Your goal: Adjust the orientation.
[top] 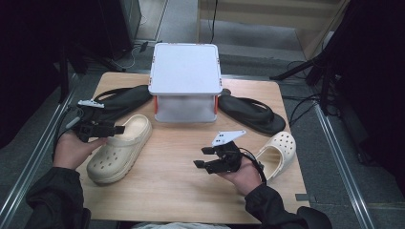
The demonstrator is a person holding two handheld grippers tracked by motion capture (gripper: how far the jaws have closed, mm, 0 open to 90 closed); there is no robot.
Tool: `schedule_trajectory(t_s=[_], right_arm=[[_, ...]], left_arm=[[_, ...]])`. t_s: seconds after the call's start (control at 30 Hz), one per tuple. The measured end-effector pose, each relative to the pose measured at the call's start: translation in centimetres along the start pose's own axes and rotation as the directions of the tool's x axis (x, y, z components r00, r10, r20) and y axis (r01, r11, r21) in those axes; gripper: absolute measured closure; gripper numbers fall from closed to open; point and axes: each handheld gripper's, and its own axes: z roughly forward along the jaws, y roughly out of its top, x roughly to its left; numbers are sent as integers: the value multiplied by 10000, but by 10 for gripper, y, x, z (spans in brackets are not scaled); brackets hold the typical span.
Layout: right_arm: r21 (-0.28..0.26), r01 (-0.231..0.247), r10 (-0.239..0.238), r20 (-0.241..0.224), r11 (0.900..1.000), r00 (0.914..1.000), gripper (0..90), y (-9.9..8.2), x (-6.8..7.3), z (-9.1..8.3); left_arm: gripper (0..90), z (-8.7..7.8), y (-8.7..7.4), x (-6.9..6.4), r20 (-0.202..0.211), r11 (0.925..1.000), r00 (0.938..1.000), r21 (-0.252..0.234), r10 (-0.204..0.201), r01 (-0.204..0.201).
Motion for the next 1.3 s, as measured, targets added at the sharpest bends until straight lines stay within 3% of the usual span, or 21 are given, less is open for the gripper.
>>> schedule_trajectory(t_s=[0.3,0.53,0.77,0.83,0.87,1.17,1.3], right_arm=[[-8,-43,43,81,10000,10000,425,-1,0,0],[-95,-97,98,156,9999,9998,425,-1,-2,-2],[-39,-54,55,183,10000,9998,425,-2,-1,-2],[-17,-62,63,188,10000,9998,425,-2,-1,-1],[-1,-46,46,217,10000,9998,424,-2,-1,-1],[3,-31,31,257,10000,9997,423,-1,0,-1],[7,20,-20,293,10000,9996,421,-2,1,0]], left_arm=[[460,6,-8,16,-266,9991,9988,-54,-416,415],[483,18,-12,18,-540,9992,9980,203,-331,342],[534,24,-13,20,-452,9982,9980,381,-435,453],[559,26,-13,19,-547,9982,9975,362,-448,468],[568,29,-13,18,-764,9975,9965,601,-335,381],[627,37,-9,17,-983,9940,9940,932,-478,570],[724,40,-6,18,-1247,9918,9914,1154,-410,555]])
